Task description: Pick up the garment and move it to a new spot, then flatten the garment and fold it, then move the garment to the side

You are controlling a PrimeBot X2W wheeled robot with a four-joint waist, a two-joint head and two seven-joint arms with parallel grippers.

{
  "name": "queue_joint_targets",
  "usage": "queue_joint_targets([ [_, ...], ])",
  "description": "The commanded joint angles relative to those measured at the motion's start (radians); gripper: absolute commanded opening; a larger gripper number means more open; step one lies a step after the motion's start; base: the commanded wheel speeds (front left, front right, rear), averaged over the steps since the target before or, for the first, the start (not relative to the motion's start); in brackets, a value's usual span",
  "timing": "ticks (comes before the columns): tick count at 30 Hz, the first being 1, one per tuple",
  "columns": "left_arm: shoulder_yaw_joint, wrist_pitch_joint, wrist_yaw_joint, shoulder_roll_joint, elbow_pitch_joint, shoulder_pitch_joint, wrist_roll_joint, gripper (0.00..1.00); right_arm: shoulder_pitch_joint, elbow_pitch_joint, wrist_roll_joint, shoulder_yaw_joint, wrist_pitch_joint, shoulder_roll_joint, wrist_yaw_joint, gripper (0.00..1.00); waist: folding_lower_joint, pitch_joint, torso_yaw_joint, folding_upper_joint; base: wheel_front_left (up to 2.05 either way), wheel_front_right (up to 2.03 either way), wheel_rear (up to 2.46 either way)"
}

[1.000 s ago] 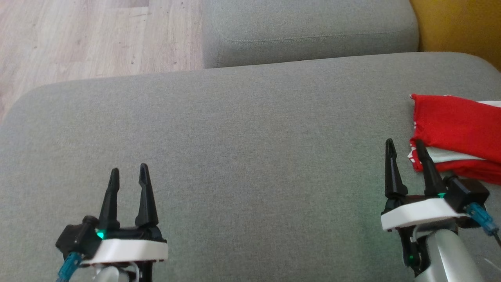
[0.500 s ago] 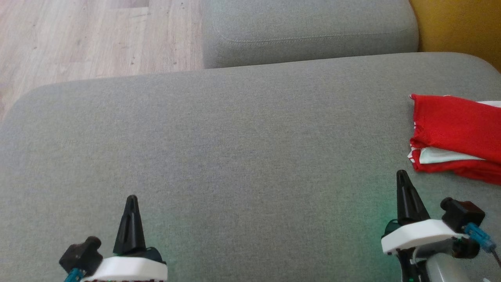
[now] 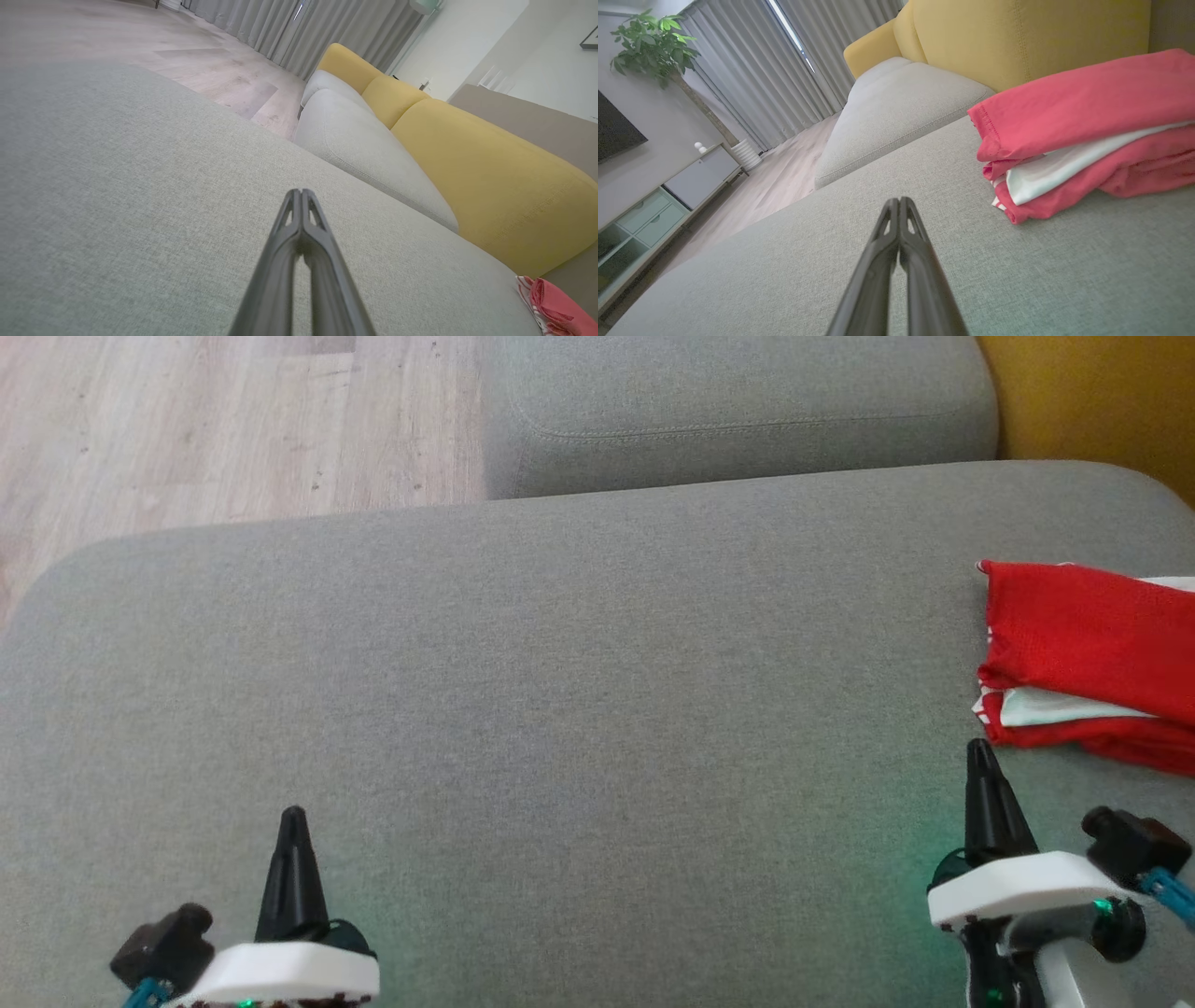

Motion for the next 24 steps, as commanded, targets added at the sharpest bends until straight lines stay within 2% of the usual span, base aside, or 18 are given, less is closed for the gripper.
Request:
queue_joint_targets([
  [1, 0.018, 0.009, -0.005, 0.001, -0.035, -0.054, -0.026, 0.00, -0.045, -0.040, 0.032, -0.004, 0.008, -0.002, 0.001, 0.00, 0.0000, 0.000, 0.000, -0.0001, 0.00, 0.00, 0.00],
  [24, 0.058, 0.078, -0.010, 0.002, -0.035, -0.072, -0.259, 0.00, -0.045, -0.066, 0.299, -0.029, 0.077, -0.003, 0.003, 0.00, 0.0000, 0.000, 0.000, -0.0001, 0.00, 0.00, 0.00],
])
